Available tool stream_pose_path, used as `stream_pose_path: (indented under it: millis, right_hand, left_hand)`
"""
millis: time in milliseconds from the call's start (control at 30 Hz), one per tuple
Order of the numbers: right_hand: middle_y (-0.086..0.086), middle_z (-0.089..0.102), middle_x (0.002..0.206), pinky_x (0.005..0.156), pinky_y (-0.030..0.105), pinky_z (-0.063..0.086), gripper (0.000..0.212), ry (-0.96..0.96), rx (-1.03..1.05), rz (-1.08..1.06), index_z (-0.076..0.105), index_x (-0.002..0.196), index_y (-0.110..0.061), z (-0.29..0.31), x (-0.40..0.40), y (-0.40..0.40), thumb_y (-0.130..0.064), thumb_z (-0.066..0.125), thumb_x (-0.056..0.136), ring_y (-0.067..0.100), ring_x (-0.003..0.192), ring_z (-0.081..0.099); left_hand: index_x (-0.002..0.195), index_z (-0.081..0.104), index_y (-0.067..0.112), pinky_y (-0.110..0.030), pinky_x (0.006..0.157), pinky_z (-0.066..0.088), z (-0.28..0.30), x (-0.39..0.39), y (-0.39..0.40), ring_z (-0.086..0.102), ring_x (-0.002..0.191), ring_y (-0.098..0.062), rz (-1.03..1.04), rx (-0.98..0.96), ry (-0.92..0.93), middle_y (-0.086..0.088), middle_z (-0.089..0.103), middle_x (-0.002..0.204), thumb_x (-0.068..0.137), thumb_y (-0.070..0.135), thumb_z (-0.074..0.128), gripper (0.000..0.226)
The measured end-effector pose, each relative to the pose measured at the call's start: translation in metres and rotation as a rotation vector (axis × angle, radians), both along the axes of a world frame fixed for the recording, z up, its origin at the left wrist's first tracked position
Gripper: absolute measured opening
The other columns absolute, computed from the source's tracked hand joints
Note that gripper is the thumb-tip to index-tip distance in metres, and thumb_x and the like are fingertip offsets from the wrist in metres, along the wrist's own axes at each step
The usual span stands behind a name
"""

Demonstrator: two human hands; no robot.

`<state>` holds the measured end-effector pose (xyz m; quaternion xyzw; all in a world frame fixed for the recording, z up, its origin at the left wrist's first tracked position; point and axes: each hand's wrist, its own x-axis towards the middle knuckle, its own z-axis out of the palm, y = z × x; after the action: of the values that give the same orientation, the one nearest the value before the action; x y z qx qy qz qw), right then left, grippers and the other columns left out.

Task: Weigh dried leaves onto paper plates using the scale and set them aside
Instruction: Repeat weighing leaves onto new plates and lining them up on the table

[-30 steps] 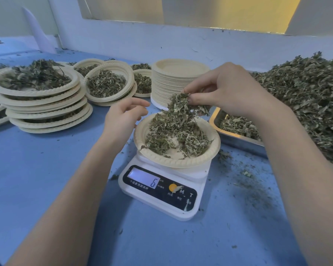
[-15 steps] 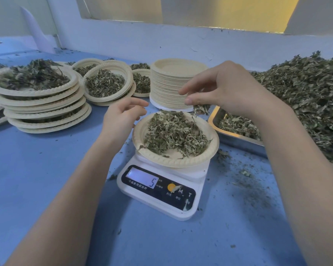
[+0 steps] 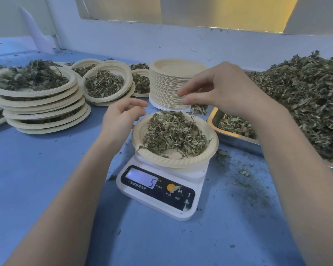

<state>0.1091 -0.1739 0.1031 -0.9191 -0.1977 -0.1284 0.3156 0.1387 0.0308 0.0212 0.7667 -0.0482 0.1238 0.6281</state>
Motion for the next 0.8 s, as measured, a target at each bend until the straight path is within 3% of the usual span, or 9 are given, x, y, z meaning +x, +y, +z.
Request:
stream_pose_path:
  millis: [167, 333, 467, 533, 633, 800]
  right_hand:
    - [-0.025, 0.065, 0.077, 0.071, 0.004, 0.045, 0.012, 0.003, -0.028, 0.007, 0.075, 0.086, -0.028, -0.006, 0.003, 0.006, -0.023, 0.078, 0.076, -0.015, 0.069, 0.057]
    - [-0.026, 0.063, 0.075, 0.067, 0.002, 0.043, 0.012, 0.0, -0.057, 0.011, 0.076, 0.087, -0.028, -0.008, 0.007, 0.005, -0.024, 0.078, 0.076, -0.016, 0.068, 0.056]
    - [-0.021, 0.061, 0.07, 0.066, -0.004, 0.036, 0.01, -0.099, -0.163, -0.198, 0.073, 0.087, -0.03, -0.003, 0.013, -0.027, -0.023, 0.075, 0.079, -0.01, 0.068, 0.056]
    - [-0.01, 0.066, 0.082, 0.078, 0.007, 0.037, 0.012, -0.127, -0.239, -0.357, 0.073, 0.095, -0.027, -0.004, 0.017, -0.05, -0.025, 0.071, 0.083, 0.005, 0.084, 0.061]
    - [0.003, 0.067, 0.115, 0.085, 0.029, 0.04, 0.026, 0.061, -0.4, -0.446, 0.068, 0.113, -0.029, -0.014, 0.021, -0.067, -0.038, 0.062, 0.089, 0.022, 0.099, 0.062]
    - [0.005, 0.064, 0.121, 0.082, 0.029, 0.039, 0.026, 0.11, -0.453, -0.39, 0.068, 0.113, -0.03, -0.023, 0.031, -0.056, -0.037, 0.064, 0.088, 0.022, 0.107, 0.057]
  left_hand:
    - [0.094, 0.071, 0.016, -0.018, 0.062, 0.039, 0.0, 0.0, 0.0, 0.052, 0.071, -0.008, 0.0, -0.001, -0.002, 0.007, 0.06, 0.078, 0.085, 0.01, 0.057, 0.018]
    - [0.095, 0.071, 0.015, -0.018, 0.063, 0.04, -0.001, 0.0, 0.0, 0.053, 0.072, -0.009, -0.002, -0.003, -0.005, 0.006, 0.061, 0.078, 0.085, 0.01, 0.057, 0.018]
    - [0.096, 0.071, 0.014, -0.014, 0.058, 0.04, 0.0, 0.0, 0.001, 0.052, 0.071, -0.008, -0.003, -0.01, -0.002, 0.005, 0.06, 0.08, 0.085, 0.009, 0.057, 0.018]
    - [0.096, 0.07, 0.015, -0.017, 0.062, 0.04, 0.0, -0.001, 0.0, 0.052, 0.072, -0.008, -0.007, -0.009, -0.001, 0.005, 0.061, 0.081, 0.085, 0.009, 0.057, 0.018]
    - [0.094, 0.07, 0.015, -0.022, 0.068, 0.04, 0.0, -0.002, -0.001, 0.053, 0.072, -0.009, -0.011, -0.009, -0.002, 0.005, 0.061, 0.079, 0.085, 0.008, 0.057, 0.017]
    - [0.095, 0.07, 0.015, -0.021, 0.066, 0.041, 0.0, -0.001, 0.0, 0.053, 0.073, -0.01, -0.008, -0.01, 0.004, 0.005, 0.061, 0.079, 0.085, 0.009, 0.057, 0.018]
